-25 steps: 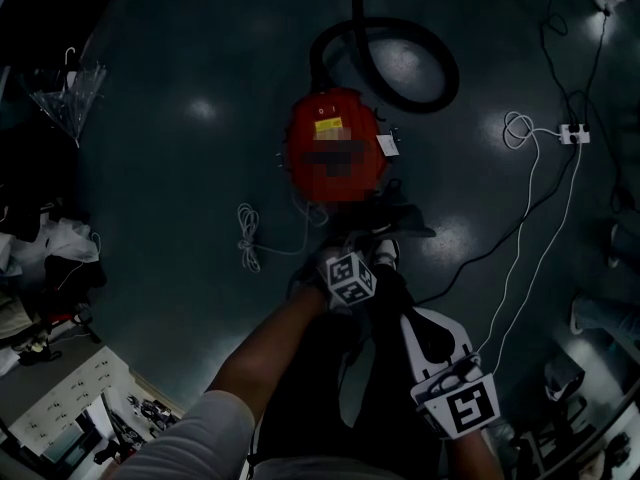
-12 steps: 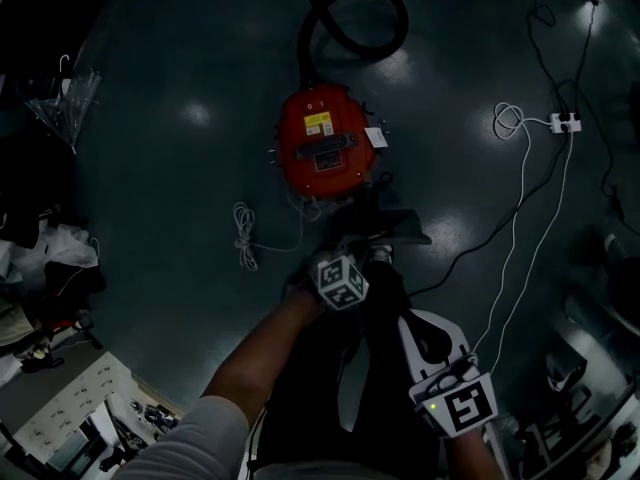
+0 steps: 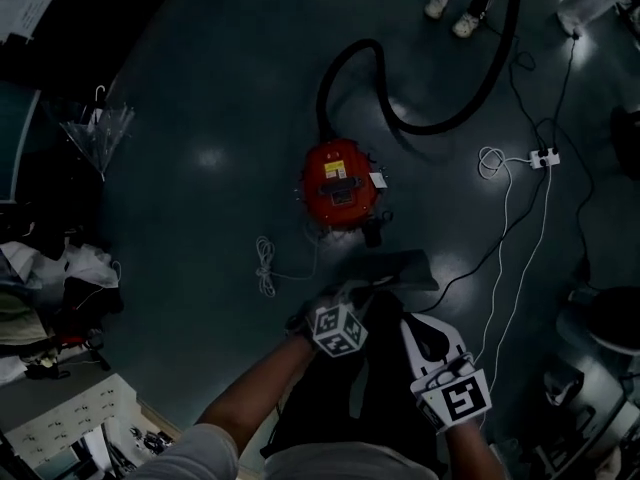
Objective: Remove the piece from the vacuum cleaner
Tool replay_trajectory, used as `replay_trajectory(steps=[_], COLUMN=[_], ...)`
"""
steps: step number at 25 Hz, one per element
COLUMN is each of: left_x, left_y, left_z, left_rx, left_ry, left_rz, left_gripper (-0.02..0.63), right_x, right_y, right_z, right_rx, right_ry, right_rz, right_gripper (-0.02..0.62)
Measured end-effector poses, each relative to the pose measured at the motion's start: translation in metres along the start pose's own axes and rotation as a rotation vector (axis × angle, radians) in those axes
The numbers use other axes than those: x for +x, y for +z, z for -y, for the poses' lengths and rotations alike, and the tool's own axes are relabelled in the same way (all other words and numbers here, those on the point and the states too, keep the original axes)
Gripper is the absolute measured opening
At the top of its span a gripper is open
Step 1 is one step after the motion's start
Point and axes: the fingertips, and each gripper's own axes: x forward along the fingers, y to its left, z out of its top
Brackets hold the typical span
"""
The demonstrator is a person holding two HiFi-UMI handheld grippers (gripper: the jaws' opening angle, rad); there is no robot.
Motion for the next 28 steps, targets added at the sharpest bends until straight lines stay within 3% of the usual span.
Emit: replay_trajectory(steps=[12, 28], left_x=[-0.165, -0.223], left_y=[0.106, 0.133], left_z=[0.033, 0.07], left_rx=[0.03, 0.007], left_ry=[0.029, 0.021], left_rz=[0.083, 0.109], left_gripper=[0.029, 0.029], right_x=[-0.087, -0.127], right_y=[0.085, 0.117], right_z=[-0.064, -0.115], right_rx=[-0.088, -0.174], right_ry=[-0.009, 0.004], right_rz=[0.091, 0.119], right_gripper=[0.017, 0.015])
